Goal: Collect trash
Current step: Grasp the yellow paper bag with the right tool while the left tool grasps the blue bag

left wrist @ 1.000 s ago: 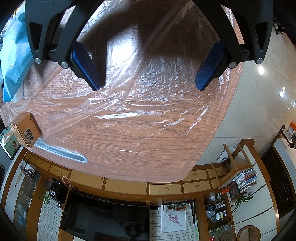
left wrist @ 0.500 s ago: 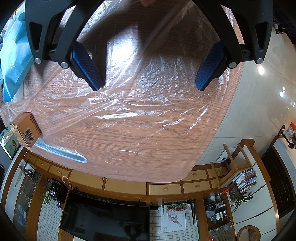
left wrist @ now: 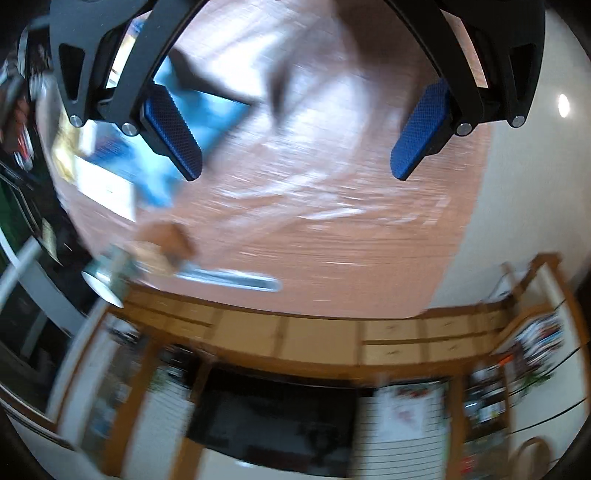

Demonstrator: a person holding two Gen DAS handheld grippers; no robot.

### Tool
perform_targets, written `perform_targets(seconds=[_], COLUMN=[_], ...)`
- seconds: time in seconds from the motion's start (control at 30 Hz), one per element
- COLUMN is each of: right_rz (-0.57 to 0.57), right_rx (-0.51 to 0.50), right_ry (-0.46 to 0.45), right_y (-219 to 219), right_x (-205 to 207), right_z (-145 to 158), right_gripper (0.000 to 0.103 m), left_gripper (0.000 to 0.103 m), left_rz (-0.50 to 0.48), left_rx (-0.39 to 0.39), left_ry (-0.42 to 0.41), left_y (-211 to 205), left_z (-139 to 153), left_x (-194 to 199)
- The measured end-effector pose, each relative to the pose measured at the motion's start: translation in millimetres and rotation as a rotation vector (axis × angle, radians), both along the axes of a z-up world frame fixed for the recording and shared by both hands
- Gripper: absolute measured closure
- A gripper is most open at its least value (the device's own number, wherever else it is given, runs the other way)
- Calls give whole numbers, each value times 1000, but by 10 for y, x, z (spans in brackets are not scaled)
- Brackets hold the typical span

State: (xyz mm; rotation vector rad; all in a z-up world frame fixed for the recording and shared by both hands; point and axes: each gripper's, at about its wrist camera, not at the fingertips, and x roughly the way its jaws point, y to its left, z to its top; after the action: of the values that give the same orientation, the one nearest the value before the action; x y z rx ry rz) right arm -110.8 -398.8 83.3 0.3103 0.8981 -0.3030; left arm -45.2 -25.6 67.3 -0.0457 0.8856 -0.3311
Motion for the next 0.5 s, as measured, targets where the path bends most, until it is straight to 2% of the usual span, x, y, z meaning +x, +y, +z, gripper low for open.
perform_targets(seconds=[0.07, 0.13, 0.23, 0.33, 0.5], right_rz=[25, 71, 187, 262, 271], right_rx=[18, 82, 58, 43, 137], right_ry=[7, -1, 3, 30, 64], right_y=[142, 309, 624, 911, 1119], right_x=[-61, -140, -236, -257, -205], right_z=[14, 10, 9, -30, -139], right_gripper=[4, 4, 4, 4, 4], left_gripper=[2, 1, 1, 1, 2], left_rz=[-57, -104, -128, -117, -104], left_rx=[5, -23, -1, -16, -34], left_ry=[24, 43, 40, 71, 102], left_y=[-186, -353, -547, -564, -604], left_z=[5, 6, -39, -86, -154], left_x=[-126, -237, -283, -196, -164])
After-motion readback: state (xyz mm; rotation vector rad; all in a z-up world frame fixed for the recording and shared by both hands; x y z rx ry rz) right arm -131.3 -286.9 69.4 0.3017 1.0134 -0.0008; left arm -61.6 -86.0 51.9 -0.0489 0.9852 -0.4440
